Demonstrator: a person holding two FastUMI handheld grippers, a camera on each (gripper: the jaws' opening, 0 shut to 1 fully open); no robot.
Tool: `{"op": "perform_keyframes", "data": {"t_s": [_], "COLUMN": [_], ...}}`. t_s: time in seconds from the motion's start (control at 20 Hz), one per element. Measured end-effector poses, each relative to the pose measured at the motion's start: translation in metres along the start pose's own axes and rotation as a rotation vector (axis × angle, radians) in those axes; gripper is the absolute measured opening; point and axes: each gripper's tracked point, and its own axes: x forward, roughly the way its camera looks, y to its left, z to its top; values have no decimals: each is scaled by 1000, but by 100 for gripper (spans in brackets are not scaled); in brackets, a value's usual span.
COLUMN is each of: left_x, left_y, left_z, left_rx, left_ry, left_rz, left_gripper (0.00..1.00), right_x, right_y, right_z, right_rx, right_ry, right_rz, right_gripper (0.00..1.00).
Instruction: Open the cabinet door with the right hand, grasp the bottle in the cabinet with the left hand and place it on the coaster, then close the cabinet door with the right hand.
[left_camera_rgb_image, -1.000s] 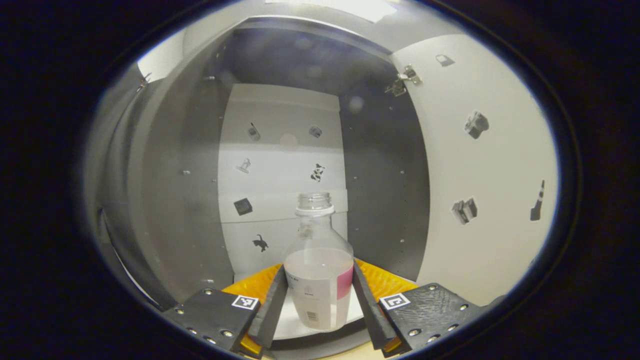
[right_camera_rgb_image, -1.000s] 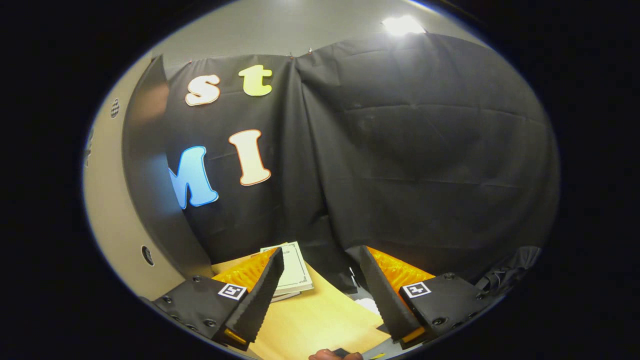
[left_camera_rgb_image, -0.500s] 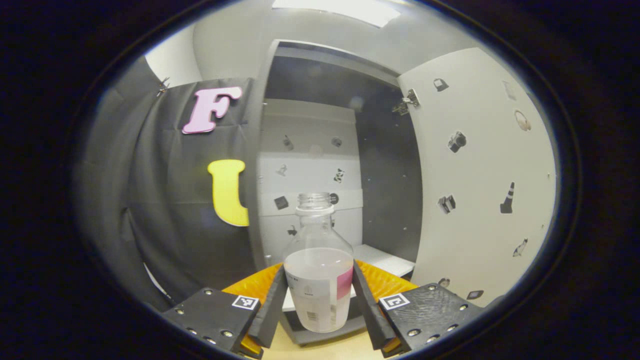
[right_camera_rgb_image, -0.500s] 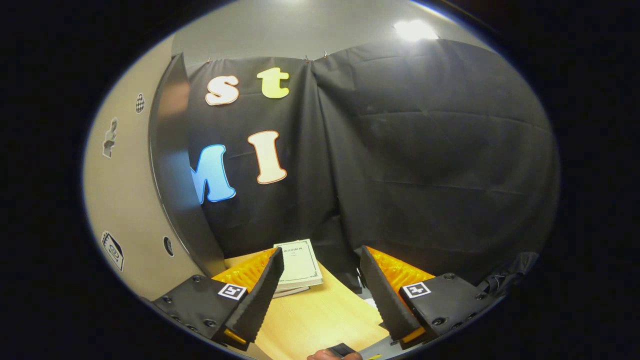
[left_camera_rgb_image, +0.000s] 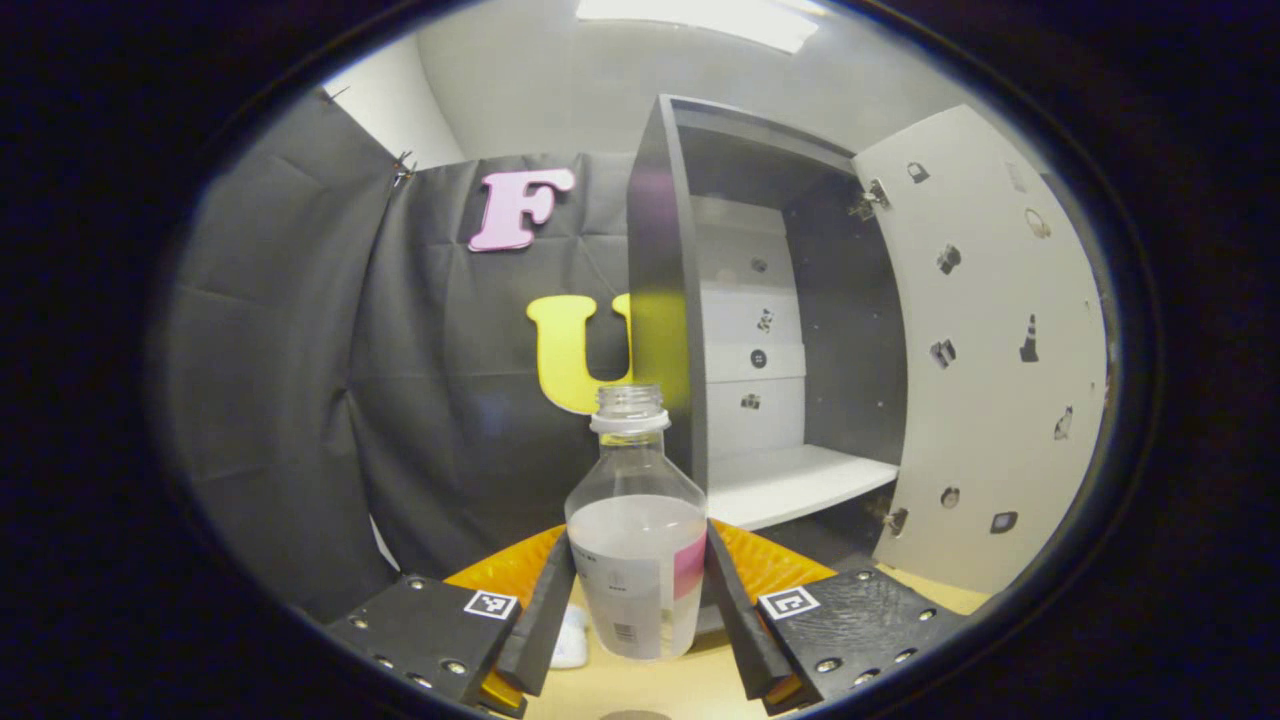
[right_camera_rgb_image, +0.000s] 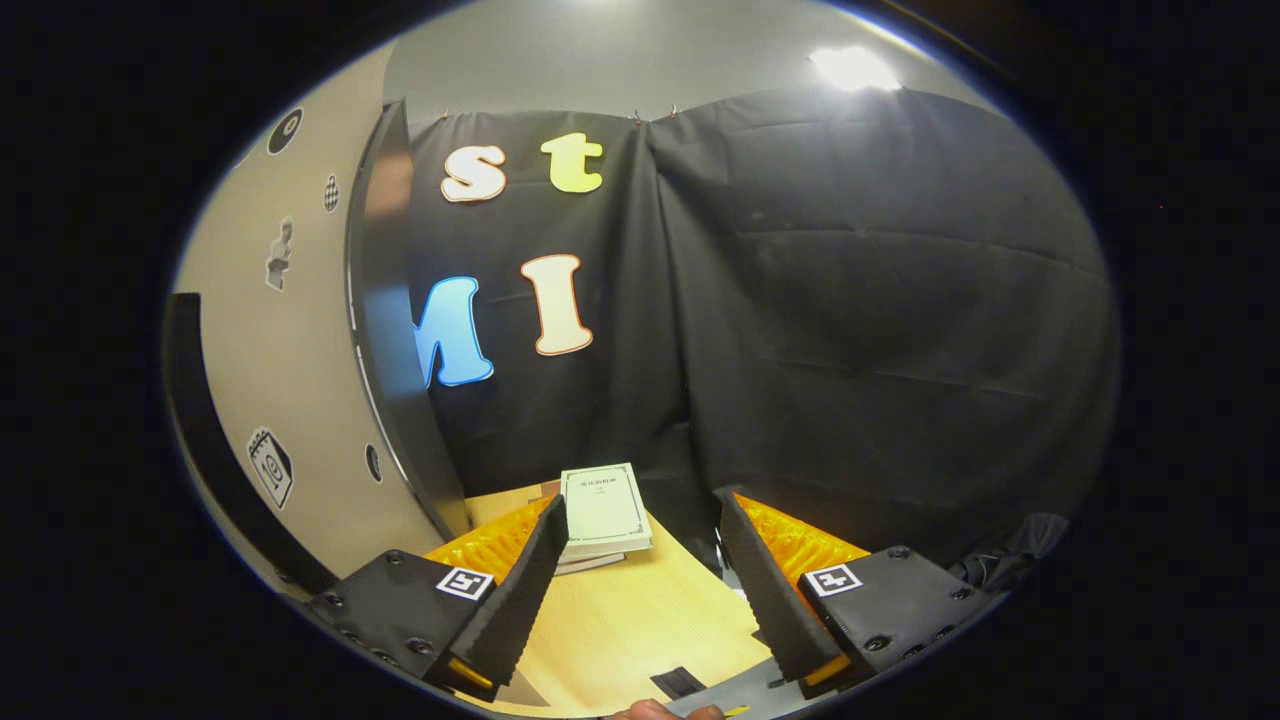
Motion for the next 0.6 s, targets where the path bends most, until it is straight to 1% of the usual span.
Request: {"op": "perform_keyframes", "data": {"t_s": [0.05,0.2,0.25,0.3,0.45,0.6], "left_x": [-5,-18,-22,-25,-37,-45], "left_y": [9,28,31,33,43,53], "left_z": [-15,-61,-76,-92,-135,-185], "left_rx": [-6,6,7,-2,-14,-23], "left_ry": [2,2,9,5,-11,15], "left_rz": [12,38,46,50,88,128], "left_gripper": [72,72,72,72,72,72], "right_x": [-1,-5,-4,-4,-5,-3], "right_y": [-4,-8,-8,-8,-7,-10], "right_z": [0,2,3,4,4,4], "right_rx": [-18,-38,-39,-33,2,13], "right_ry": [0,-8,-14,-20,-26,-19], "right_rz": [-8,-16,-16,-20,-48,-57], "right_gripper": [97,97,91,97,97,97]}}
